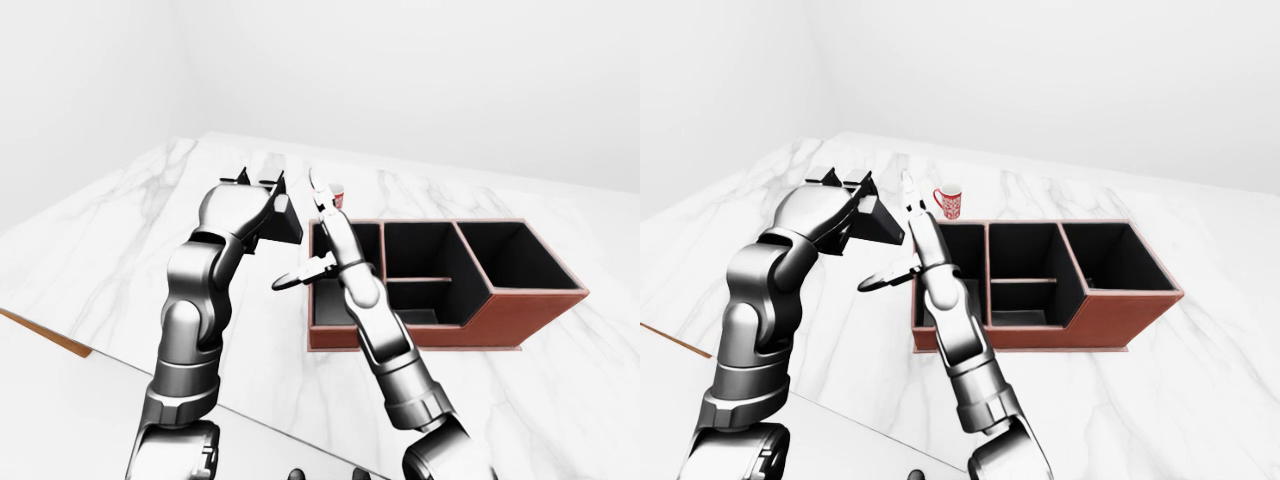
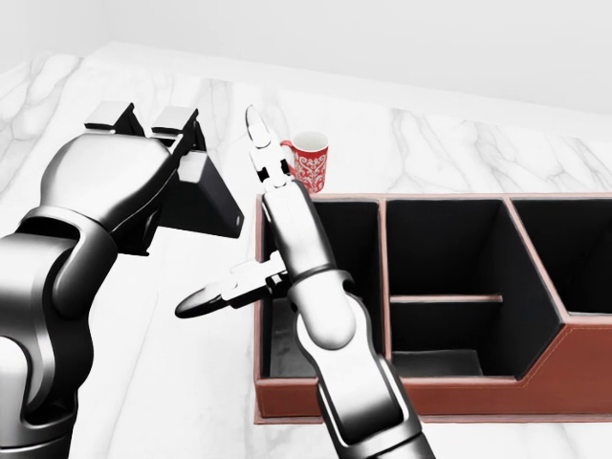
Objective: Pick up the book and place it in the right compartment of the caddy.
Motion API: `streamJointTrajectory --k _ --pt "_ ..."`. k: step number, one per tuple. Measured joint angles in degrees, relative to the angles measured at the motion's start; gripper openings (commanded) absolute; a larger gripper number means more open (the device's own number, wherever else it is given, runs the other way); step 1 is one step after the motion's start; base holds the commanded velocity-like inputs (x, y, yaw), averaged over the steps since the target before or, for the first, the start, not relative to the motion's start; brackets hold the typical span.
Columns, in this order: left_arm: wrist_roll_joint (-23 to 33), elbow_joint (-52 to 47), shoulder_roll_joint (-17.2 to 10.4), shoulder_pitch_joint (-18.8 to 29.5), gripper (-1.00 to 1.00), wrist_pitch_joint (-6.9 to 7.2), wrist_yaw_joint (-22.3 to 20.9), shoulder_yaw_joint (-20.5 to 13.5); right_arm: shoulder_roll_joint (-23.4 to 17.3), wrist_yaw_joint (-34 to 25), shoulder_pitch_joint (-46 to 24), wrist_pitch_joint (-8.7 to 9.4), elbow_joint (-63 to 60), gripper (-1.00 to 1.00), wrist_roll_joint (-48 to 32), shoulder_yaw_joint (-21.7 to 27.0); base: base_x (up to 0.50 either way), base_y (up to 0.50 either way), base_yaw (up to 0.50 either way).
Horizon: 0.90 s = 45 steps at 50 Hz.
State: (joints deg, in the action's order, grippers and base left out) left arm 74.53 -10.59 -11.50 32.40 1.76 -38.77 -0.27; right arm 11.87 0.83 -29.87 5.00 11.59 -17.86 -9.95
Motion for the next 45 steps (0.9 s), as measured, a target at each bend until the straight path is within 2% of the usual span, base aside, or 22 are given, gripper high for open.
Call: streamJointTrajectory --k 15,17,27,30,36,40,45 --pt "0.1 -1.0 0.4 -0.5 -1.00 -0.07 -0.4 0.2 -0.1 0.9 -2.7 0.00 5.6 1.00 0.6 1.0 0.00 0.00 0.00" --pt "0.1 -1.0 0.4 -0.6 -1.00 -0.13 -0.4 0.2 -0.2 1.3 -2.9 -0.50 6.8 1.00 0.6 1.1 0.00 0.00 0.00" --pt "0.4 -1.6 0.8 -1.1 -1.00 -0.20 -0.6 0.4 -0.2 1.8 -4.8 -0.12 10.0 1.00 0.9 1.7 0.00 0.00 0.00" --pt "0.5 -1.9 1.0 -1.2 -1.00 -0.23 -0.7 0.6 -0.2 2.2 -5.0 -0.98 11.3 1.00 1.0 1.8 0.00 0.00 0.00" --pt "0.6 -2.7 1.4 -1.7 -1.00 -0.36 -1.1 0.8 -0.2 2.3 -5.8 -0.78 12.2 1.00 1.1 2.1 0.00 0.00 0.00" --pt "0.7 -3.2 1.6 -2.0 -1.00 -0.49 -1.2 0.9 -0.2 2.5 -6.1 -1.30 13.0 1.00 1.2 2.1 0.00 0.00 0.00" --pt "0.8 -3.7 1.9 -2.4 -1.00 -0.67 -1.2 1.0 -0.1 2.5 -6.6 -0.43 12.7 1.00 1.2 2.1 0.00 0.00 0.00"
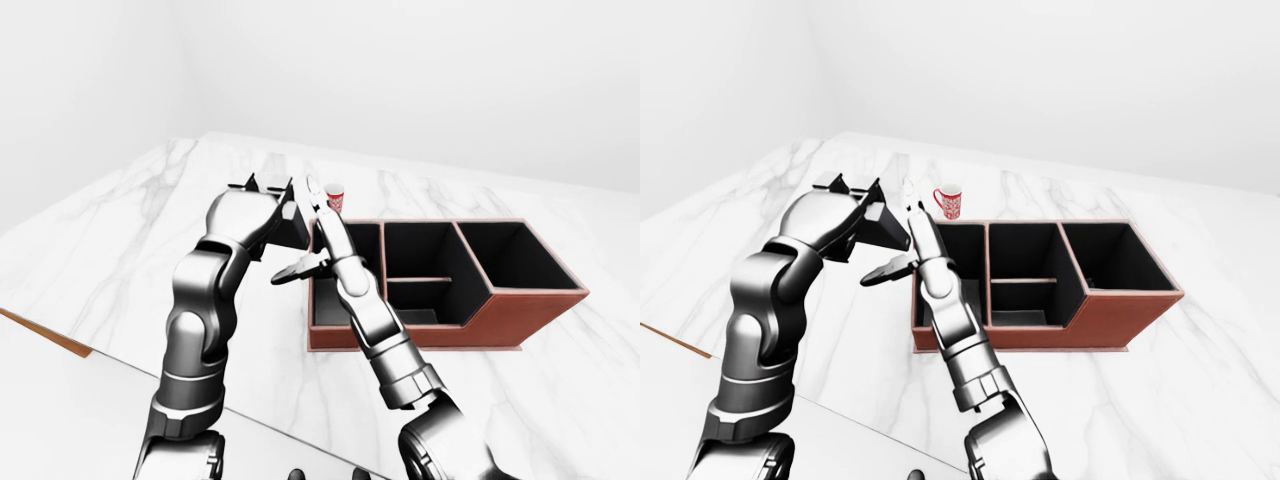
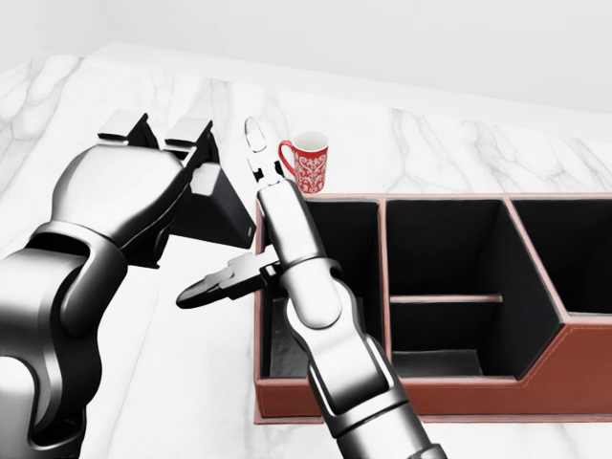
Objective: Pick up the book and place it in the right compartment of the caddy.
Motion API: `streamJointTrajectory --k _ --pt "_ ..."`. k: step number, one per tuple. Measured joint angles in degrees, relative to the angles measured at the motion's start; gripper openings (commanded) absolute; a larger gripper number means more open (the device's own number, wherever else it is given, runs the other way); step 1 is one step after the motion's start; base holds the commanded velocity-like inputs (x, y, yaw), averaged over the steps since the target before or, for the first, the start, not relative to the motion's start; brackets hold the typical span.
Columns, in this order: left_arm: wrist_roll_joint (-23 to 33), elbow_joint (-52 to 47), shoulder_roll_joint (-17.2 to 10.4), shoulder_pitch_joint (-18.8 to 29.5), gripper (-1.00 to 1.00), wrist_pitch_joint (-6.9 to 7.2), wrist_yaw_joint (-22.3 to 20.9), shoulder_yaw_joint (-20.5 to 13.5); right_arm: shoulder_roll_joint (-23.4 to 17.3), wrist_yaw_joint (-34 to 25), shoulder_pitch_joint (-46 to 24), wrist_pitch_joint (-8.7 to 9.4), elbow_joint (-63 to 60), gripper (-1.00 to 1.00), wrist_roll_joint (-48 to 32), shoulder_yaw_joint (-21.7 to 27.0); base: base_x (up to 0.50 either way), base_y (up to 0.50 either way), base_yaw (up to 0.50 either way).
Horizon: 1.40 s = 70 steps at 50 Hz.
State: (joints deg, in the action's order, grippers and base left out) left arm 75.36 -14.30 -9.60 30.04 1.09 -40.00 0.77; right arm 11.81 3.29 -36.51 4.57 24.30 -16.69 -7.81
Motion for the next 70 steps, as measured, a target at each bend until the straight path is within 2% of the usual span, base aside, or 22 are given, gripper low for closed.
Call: streamJointTrajectory --k 4,10,11,13,20,28,37,38,39,45,54,70 --pt "0.1 -0.3 0.2 -0.5 -1.00 -0.22 0.0 0.1 0.1 0.0 -0.2 0.24 -0.1 1.00 0.0 0.0 0.00 0.00 0.00" --pt "0.3 -0.7 0.4 -1.0 -1.00 -0.48 0.0 0.2 0.1 0.2 -0.1 -0.88 0.7 1.00 0.0 -0.1 0.00 0.00 0.00" --pt "0.3 -0.7 0.4 -1.0 -1.00 -0.52 0.0 0.3 0.1 0.2 -0.2 -0.76 0.7 0.88 0.0 -0.1 0.00 0.00 0.00" --pt "0.3 -0.8 0.5 -1.1 -1.00 -0.58 0.0 0.3 0.2 0.1 -0.3 -0.48 0.4 -1.00 -0.1 -0.1 0.00 0.00 0.00" --pt "0.4 -1.1 0.7 -1.3 -1.00 -0.84 0.0 0.4 0.2 0.0 -0.2 -0.53 0.0 -1.00 -0.3 -0.2 0.00 0.00 0.00" --pt "-1.6 -1.6 1.0 -1.0 -1.00 -0.21 0.0 0.7 0.4 -0.5 -0.5 0.43 -0.4 -1.00 -0.4 -0.4 0.00 0.00 0.00" --pt "-2.2 -1.7 1.0 -0.7 -1.00 0.31 0.0 0.6 0.3 -0.2 -0.6 0.43 -0.7 -1.00 0.1 -0.4 0.00 0.00 0.00" --pt "-2.3 -1.6 1.0 -0.7 0.47 0.43 0.0 0.6 0.3 -0.2 -0.6 0.43 -0.7 -1.00 0.1 -0.4 0.00 0.00 0.00" --pt "-2.0 -1.8 1.0 -0.6 1.00 0.31 0.1 0.5 0.3 -0.3 -0.5 0.43 -0.7 -1.00 0.0 -0.4 0.00 0.00 0.00" --pt "0.9 -1.6 1.0 -0.9 1.00 -0.96 0.0 0.4 0.2 -0.8 -0.4 0.43 -0.6 -1.00 0.8 -0.5 0.00 0.00 0.00" --pt "3.5 -1.4 1.1 -1.0 1.00 -1.87 0.0 0.2 0.2 -1.1 -0.1 0.14 0.0 -1.00 0.0 -0.7 0.00 0.00 0.00" --pt "5.2 -1.1 1.2 -0.9 1.00 -1.38 0.0 0.1 0.2 -1.6 0.1 0.43 -0.5 -1.00 -0.9 -0.8 0.00 0.00 0.00"
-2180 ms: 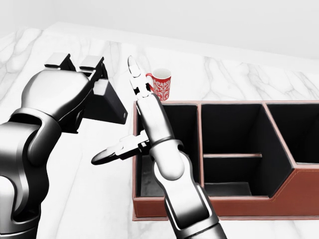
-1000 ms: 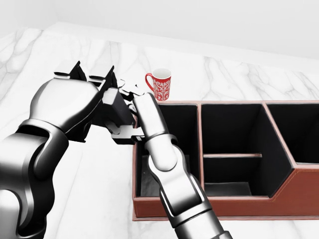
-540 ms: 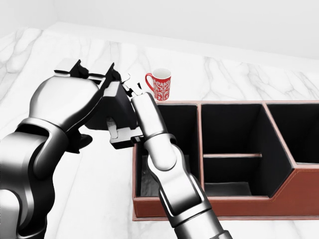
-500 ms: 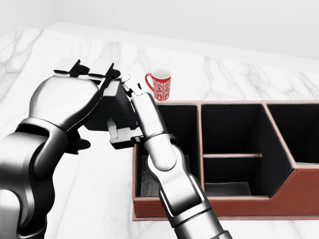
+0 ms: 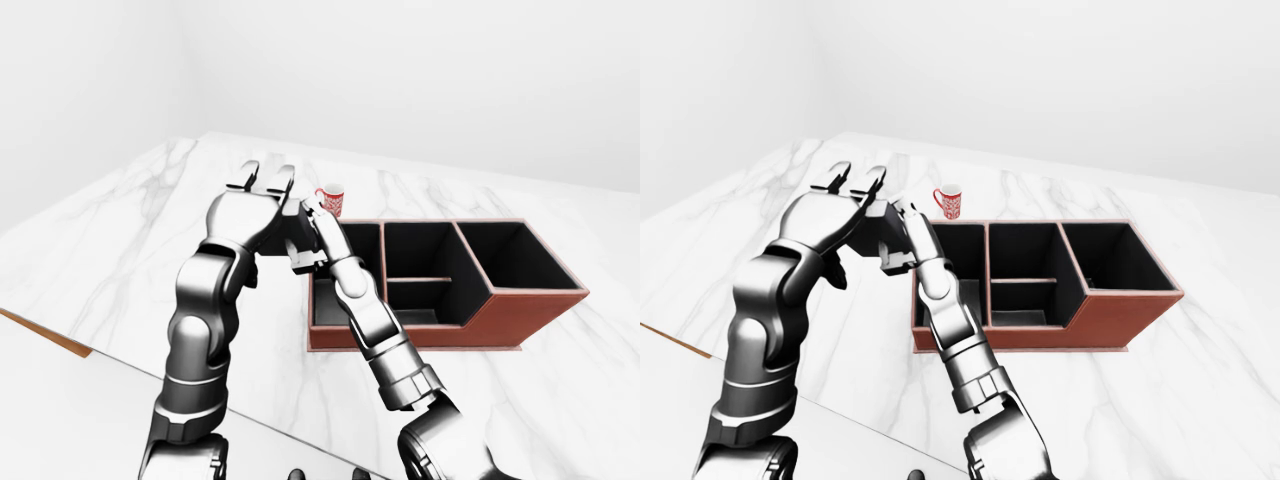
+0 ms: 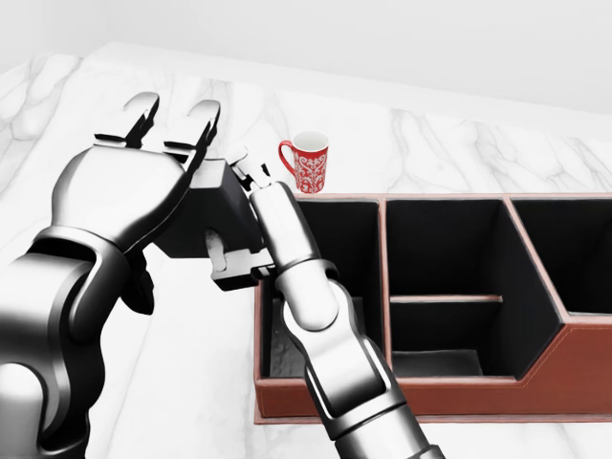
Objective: Pick up the book and place it in the right compartment of the caddy.
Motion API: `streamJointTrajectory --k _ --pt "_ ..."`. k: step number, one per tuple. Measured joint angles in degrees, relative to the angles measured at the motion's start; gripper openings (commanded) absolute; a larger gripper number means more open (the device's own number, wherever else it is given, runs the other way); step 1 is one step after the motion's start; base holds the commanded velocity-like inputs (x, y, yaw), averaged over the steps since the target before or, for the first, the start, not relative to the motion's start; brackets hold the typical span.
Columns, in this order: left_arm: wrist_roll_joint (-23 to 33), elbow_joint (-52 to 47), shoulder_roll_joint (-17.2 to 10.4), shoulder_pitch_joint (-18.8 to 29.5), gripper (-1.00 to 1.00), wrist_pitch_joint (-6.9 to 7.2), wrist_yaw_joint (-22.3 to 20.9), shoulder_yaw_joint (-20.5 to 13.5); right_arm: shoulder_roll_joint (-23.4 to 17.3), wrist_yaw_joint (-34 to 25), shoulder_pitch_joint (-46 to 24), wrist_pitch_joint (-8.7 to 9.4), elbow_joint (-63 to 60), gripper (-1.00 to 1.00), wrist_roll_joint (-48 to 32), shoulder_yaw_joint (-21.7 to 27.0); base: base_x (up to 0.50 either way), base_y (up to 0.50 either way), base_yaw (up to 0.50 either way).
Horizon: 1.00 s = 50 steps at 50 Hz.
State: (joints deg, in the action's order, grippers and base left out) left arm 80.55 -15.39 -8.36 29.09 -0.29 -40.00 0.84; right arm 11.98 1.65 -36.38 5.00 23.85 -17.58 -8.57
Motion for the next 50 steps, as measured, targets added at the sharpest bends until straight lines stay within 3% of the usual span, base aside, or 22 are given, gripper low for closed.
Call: streamJointTrajectory --k 18,27,41,50 --pt "-2.6 -2.8 -2.0 3.2 1.00 3.48 0.0 -2.1 -0.1 -0.4 -0.1 0.00 -0.7 -1.00 -0.3 0.0 0.00 0.00 0.00" --pt "-4.9 -2.9 -4.3 3.4 1.00 4.97 0.0 -3.8 -0.3 -0.4 0.2 0.00 -0.5 -1.00 -0.3 0.2 0.00 0.00 0.00" --pt "-8.4 3.3 -9.2 1.9 1.00 5.29 0.0 -7.3 -1.4 -0.7 0.0 0.00 -2.3 -1.00 0.4 0.9 0.00 0.00 0.00" --pt "-14.5 6.4 -11.1 1.7 1.00 5.29 0.3 -9.3 -2.3 -1.2 0.1 0.00 -5.2 -1.00 0.8 1.2 0.00 0.00 0.00"
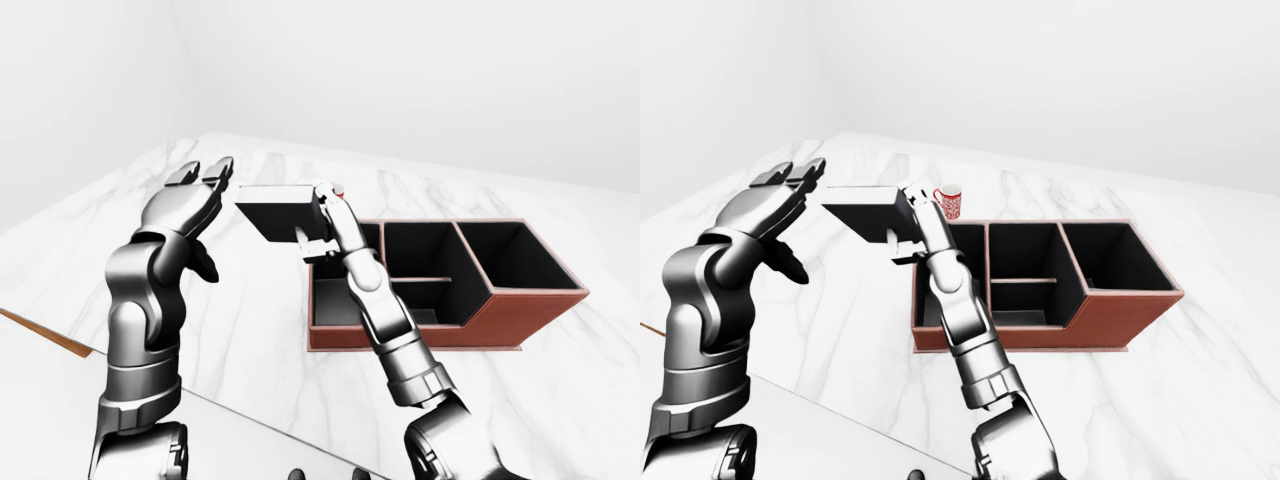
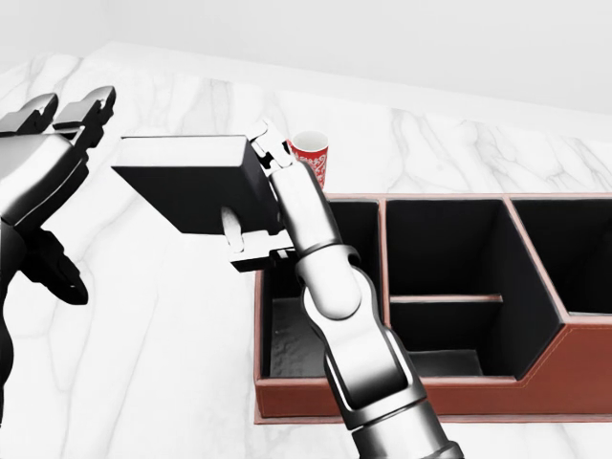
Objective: Pick up the book and place it in the right compartment of the caddy.
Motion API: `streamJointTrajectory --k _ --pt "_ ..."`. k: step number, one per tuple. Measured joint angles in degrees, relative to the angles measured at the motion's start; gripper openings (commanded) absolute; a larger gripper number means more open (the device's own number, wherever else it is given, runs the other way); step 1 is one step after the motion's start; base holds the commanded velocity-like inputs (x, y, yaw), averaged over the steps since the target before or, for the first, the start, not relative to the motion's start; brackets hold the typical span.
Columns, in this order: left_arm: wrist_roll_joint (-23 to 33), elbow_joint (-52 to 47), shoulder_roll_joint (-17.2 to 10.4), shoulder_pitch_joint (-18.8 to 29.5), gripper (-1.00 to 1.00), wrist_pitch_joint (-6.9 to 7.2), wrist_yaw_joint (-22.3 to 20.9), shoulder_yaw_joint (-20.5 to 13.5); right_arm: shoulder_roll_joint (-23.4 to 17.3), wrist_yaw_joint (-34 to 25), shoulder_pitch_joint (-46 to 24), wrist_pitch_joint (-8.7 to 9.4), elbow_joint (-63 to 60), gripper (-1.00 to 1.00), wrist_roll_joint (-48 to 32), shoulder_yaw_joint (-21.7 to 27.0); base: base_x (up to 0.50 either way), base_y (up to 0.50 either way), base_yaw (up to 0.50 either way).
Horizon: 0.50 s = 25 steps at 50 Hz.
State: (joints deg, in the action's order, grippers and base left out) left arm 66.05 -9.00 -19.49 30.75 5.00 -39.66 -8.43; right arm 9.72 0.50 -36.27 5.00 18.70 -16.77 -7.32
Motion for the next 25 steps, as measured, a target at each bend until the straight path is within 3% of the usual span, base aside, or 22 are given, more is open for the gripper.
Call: streamJointTrajectory --k 10,25 --pt "-9.8 4.8 -0.7 -0.5 1.00 0.00 3.5 -1.0 -1.2 -0.4 0.3 0.00 -2.8 -1.00 0.6 0.7 0.00 0.00 0.00" --pt "-24.2 12.7 -0.1 -3.6 1.00 0.00 12.5 -1.6 -3.1 -0.9 0.4 0.00 -7.5 -1.00 1.8 1.8 0.00 0.00 0.00"
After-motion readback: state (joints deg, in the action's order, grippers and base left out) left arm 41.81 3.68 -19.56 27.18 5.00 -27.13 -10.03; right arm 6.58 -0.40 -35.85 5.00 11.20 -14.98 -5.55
